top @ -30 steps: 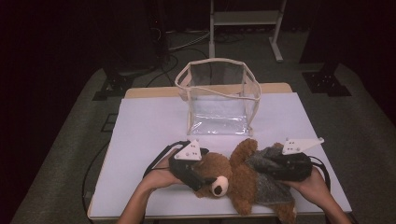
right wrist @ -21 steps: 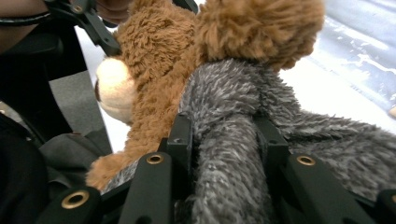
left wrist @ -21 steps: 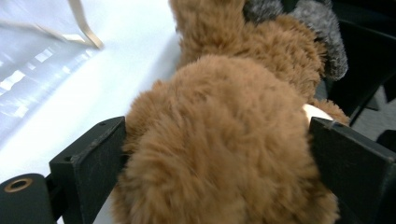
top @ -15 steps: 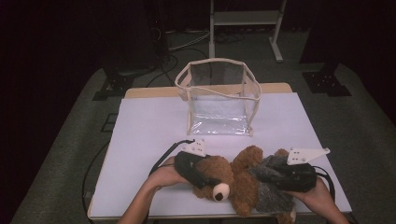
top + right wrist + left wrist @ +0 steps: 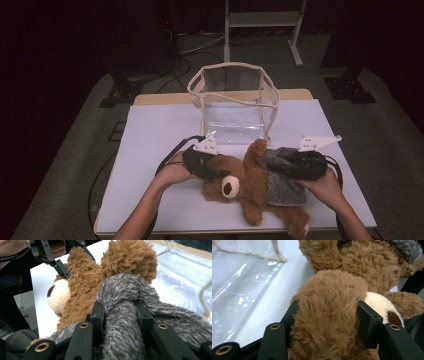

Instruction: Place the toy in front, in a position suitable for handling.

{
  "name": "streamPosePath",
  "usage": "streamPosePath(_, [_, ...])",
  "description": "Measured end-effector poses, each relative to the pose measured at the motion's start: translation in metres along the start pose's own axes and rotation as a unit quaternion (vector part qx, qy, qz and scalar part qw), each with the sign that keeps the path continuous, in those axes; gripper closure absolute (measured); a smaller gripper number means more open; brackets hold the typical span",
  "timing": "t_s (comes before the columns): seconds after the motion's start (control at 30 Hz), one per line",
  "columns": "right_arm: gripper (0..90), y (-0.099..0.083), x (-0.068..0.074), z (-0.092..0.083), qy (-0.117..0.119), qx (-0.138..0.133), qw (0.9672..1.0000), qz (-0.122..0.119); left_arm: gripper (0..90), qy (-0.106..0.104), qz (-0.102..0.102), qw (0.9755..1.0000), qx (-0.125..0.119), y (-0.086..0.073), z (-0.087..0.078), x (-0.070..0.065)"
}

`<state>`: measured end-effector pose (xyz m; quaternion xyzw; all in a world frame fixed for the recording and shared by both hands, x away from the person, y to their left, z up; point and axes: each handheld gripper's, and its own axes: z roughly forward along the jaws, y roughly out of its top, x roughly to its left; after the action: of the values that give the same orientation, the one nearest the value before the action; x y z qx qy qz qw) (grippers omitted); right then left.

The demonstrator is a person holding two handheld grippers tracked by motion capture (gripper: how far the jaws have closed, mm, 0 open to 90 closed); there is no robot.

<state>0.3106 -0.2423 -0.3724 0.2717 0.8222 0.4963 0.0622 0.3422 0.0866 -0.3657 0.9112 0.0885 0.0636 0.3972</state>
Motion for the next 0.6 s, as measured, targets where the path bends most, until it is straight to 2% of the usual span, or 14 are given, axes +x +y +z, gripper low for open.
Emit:
streamPosePath(0.03, [65.8,0.003,-0.001,0.003,0.001,0.001,1.0,-0.002,46.1,0.005,0.009,0.9999,0.008,0.0,-0.003,0.003])
streamPosePath(0.1, [65.7,0.01,-0.003,0.012,0.001,0.0,1.0,-0.005,46.1,0.012,0.009,0.9998,0.01,0.0,-0.006,0.004])
streamPosePath(0.13, [65.8,0.013,-0.004,0.016,0.0,-0.001,1.0,-0.009,46.1,0.025,0.014,0.9995,0.017,-0.002,-0.011,0.008])
streamPosePath(0.23, [65.8,0.019,-0.004,0.024,0.0,0.004,0.9999,-0.013,46.0,0.032,0.014,0.9991,0.022,-0.006,-0.014,0.01])
streamPosePath(0.27, [65.7,0.023,-0.004,0.03,0.002,0.007,0.9998,-0.02,45.9,0.032,0.004,0.9994,0.012,-0.012,-0.017,0.008])
streamPosePath(0.37, [65.7,0.023,-0.003,0.034,0.009,0.012,0.9996,-0.024,45.2,0.029,-0.001,0.9996,-0.002,-0.021,-0.018,0.004])
streamPosePath(0.4, [65.6,0.019,0.0,0.037,0.023,0.02,0.9992,-0.024,42.8,0.025,-0.013,0.9993,-0.023,-0.027,-0.02,0.0])
streamPosePath(0.47, [65.7,0.016,0.004,0.037,0.033,0.026,0.9987,-0.028,38.8,0.015,-0.019,0.9991,-0.036,-0.031,-0.022,-0.001])
streamPosePath(0.5, [65.7,0.016,0.004,0.037,0.033,0.026,0.9987,-0.028,36.1,0.015,-0.019,0.9991,-0.036,-0.031,-0.022,-0.001])
streamPosePath(0.6, [65.8,0.008,0.019,0.034,0.035,0.037,0.9979,-0.039,20.0,0.009,-0.033,0.9988,-0.035,-0.028,-0.023,-0.003])
